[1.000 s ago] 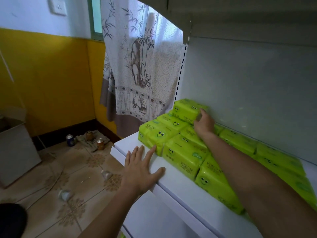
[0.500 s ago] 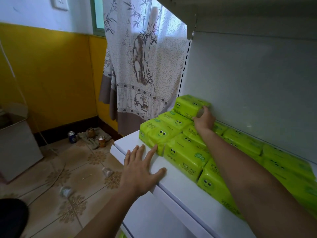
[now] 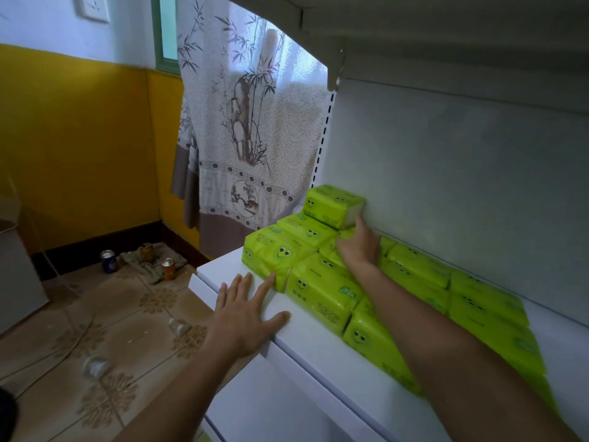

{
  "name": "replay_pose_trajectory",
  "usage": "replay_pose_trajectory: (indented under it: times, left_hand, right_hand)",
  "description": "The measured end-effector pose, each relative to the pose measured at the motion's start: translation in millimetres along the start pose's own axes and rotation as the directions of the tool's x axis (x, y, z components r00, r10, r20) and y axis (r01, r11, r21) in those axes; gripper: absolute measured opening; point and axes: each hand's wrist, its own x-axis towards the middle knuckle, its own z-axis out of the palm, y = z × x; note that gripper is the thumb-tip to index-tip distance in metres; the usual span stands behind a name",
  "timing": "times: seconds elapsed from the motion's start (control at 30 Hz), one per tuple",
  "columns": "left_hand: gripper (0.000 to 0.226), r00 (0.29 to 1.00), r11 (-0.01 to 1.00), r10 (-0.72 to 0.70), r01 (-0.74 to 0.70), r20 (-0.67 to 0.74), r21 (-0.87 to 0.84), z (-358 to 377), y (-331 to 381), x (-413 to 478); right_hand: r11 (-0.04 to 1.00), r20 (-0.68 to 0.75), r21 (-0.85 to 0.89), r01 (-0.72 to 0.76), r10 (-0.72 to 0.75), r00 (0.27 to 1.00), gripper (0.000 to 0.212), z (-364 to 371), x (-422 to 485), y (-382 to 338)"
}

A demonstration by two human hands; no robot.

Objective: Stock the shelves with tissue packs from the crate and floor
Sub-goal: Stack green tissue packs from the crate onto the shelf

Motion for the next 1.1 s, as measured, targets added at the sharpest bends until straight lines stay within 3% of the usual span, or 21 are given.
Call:
replay_pose_trajectory:
  times: [0.13, 0.37, 0.5, 0.6, 0.73, 0.83, 0.97, 1.03, 1.1]
  left_hand:
    - [0.072, 0.998, 1.0, -0.026, 0.026, 0.055, -0.004, -4.9, 7.0, -16.8]
    - [0.087, 0.995, 0.989, 0.089, -0.083, 0.047, -0.125, 12.0, 7.7, -121.1]
    - [0.054, 0.989, 0.968, 0.041, -0.003, 0.144, -0.252, 41.0, 1.2, -186.9]
    - [0.058, 0.969, 0.958, -0.023, 0.092, 0.247, -0.272, 68.8, -5.3, -232.6]
    - [0.061, 0.945, 0.931, -0.056, 0.166, 0.321, -0.326, 112.1, -14.4, -285.2]
    - [0.06, 0.903, 0.894, -0.135, 0.289, 0.409, -0.344, 161.0, -28.3, -309.4]
    - [0.053, 0.773, 0.808, -0.242, 0.495, 0.586, -0.32, 220.1, -31.5, -338.3]
    - [0.064, 0.722, 0.784, -0.261, 0.546, 0.641, -0.296, 242.9, -26.7, -349.0]
    - [0.052, 0.682, 0.767, -0.268, 0.579, 0.681, -0.277, 267.0, -23.4, -354.4]
  right_hand:
    - [0.993, 0.077, -0.04, 0.115, -0.112, 0.991, 0.073, -22.5, -50.1, 1.9]
    - [0.99, 0.114, 0.016, 0.139, -0.14, 0.984, 0.072, -52.3, -141.3, -4.9]
    - [0.975, 0.121, 0.167, 0.148, -0.169, 0.978, 0.068, -59.9, -203.8, -4.6]
    - [0.917, 0.133, 0.351, 0.19, -0.249, 0.959, 0.063, -53.3, -261.5, 12.2]
    - [0.875, 0.303, 0.479, 0.073, -0.243, 0.922, 0.056, -21.8, -334.8, 66.5]
    - [0.907, 0.455, 0.405, -0.11, -0.096, 0.885, 0.054, 19.4, -381.2, 128.2]
    - [0.912, 0.588, 0.171, -0.373, 0.209, 0.781, 0.052, 61.4, -434.3, 213.7]
    - [0.865, 0.629, 0.064, -0.497, 0.352, 0.693, 0.054, 73.3, -455.0, 248.5]
    - [0.777, 0.636, -0.003, -0.629, 0.487, 0.599, 0.054, 80.6, -467.6, 274.8]
